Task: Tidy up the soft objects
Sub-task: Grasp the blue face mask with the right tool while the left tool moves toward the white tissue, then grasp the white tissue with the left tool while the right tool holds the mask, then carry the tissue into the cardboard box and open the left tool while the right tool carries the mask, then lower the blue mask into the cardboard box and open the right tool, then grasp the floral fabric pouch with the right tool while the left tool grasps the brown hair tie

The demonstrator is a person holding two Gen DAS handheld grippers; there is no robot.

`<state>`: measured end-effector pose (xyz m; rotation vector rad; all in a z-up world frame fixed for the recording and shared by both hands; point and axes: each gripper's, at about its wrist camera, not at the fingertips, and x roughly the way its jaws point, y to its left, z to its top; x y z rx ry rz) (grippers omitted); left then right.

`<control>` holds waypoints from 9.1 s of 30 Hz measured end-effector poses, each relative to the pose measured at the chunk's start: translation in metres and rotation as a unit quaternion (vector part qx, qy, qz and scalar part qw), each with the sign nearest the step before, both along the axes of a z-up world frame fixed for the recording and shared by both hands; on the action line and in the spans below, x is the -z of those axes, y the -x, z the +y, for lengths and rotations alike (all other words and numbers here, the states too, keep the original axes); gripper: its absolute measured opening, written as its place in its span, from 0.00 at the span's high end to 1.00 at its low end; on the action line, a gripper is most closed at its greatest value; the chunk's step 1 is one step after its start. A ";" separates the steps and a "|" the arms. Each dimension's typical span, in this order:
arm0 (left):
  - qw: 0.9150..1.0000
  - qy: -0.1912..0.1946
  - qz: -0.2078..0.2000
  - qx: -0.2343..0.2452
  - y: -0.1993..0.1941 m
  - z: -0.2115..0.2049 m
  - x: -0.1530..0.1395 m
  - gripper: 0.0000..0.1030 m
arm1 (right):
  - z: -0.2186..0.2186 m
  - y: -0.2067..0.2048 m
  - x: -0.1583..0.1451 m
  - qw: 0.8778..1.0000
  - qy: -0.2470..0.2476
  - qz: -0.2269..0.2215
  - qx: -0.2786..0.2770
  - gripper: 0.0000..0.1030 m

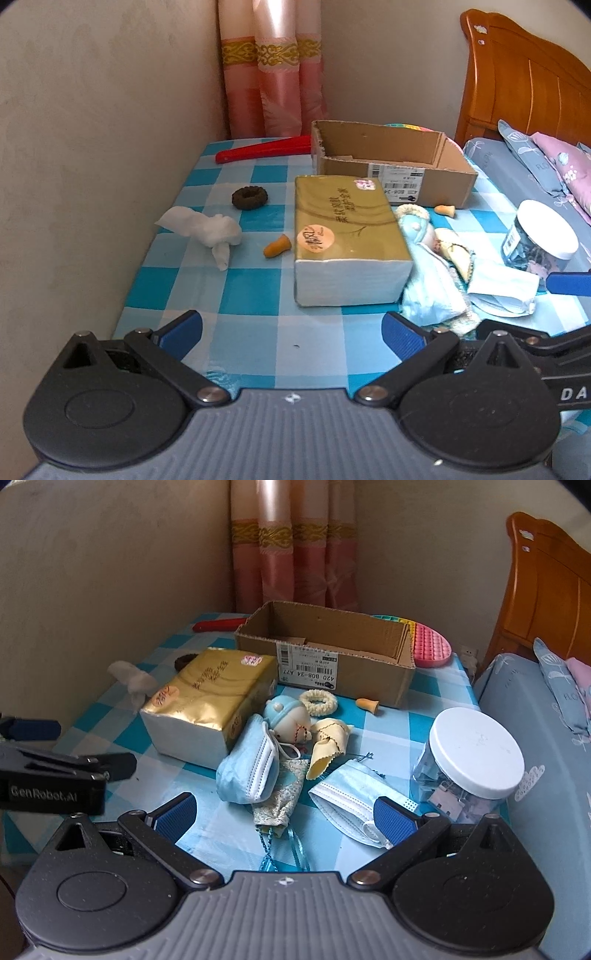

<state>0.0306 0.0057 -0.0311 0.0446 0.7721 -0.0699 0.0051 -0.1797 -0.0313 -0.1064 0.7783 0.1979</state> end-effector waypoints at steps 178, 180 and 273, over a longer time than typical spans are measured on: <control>0.998 0.039 -0.049 0.021 -0.052 0.014 -0.045 0.03 | -0.031 -0.120 -0.061 0.994 0.027 -0.076 -0.072 0.49; 0.998 0.036 -0.045 0.020 -0.046 0.014 -0.040 0.03 | -0.029 -0.139 -0.061 0.995 0.031 -0.073 -0.066 0.49; 0.993 0.059 0.064 -0.084 -0.240 0.053 0.052 0.31 | -0.001 -0.033 0.053 0.994 0.048 0.002 -0.102 0.00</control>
